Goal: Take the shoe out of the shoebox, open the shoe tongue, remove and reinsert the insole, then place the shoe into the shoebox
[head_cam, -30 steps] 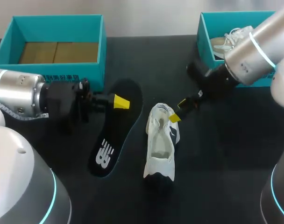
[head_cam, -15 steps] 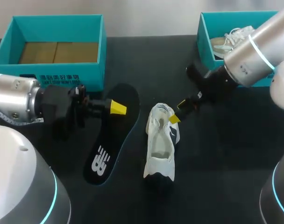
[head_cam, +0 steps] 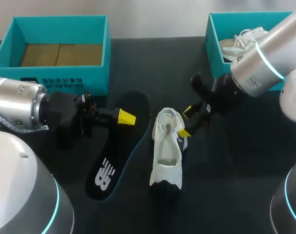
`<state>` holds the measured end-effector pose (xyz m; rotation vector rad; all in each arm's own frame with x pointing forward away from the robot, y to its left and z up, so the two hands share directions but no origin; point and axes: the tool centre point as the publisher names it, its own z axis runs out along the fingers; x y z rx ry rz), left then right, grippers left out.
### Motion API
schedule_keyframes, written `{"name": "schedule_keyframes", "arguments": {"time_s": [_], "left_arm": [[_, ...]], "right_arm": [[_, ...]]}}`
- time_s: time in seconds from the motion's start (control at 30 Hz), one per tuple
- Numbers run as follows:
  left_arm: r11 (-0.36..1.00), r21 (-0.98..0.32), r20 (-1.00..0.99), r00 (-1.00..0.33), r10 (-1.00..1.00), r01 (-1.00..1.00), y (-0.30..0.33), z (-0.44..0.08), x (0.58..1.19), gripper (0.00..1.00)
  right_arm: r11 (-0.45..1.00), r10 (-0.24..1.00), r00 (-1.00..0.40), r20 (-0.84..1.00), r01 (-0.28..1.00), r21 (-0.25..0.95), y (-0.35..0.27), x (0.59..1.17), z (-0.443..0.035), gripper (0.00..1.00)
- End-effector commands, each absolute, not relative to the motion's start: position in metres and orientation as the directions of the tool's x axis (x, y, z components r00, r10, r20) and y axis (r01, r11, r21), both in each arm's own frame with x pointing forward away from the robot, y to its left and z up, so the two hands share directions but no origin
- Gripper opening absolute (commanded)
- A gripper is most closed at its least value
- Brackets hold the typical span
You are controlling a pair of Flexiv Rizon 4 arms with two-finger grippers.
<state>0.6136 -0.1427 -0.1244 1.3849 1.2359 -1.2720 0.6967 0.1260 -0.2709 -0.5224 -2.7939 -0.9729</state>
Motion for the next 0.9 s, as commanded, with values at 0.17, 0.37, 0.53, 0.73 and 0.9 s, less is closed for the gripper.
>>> {"name": "schedule_keyframes", "arguments": {"time_s": [0.17, 0.37, 0.53, 0.73, 0.9], "left_arm": [[-0.099, -0.059, -0.994, -0.049, 0.100, 0.993, -0.138, -0.128, 0.584, 0.00], [-0.098, -0.080, -0.995, -0.073, 0.075, 0.992, -0.136, -0.129, 0.579, 0.00], [-0.098, -0.080, -0.995, -0.073, 0.075, 0.992, -0.136, -0.129, 0.579, 0.00], [-0.098, -0.080, -0.995, -0.073, 0.075, 0.992, -0.136, -0.129, 0.579, 0.00], [-0.098, -0.080, -0.995, -0.073, 0.075, 0.992, -0.136, -0.129, 0.579, 0.00]], "right_arm": [[0.760, 0.269, -0.949, 0.162, 0.313, 0.570, 0.119, 0.681, -0.279, 1.00], [0.772, 0.254, -0.953, 0.163, 0.301, 0.559, 0.119, 0.679, -0.284, 1.00], [0.772, 0.254, -0.953, 0.163, 0.301, 0.559, 0.119, 0.679, -0.284, 1.00], [0.772, 0.254, -0.953, 0.163, 0.301, 0.559, 0.119, 0.679, -0.284, 1.00], [0.772, 0.254, -0.953, 0.163, 0.301, 0.559, 0.119, 0.679, -0.284, 1.00]]}}
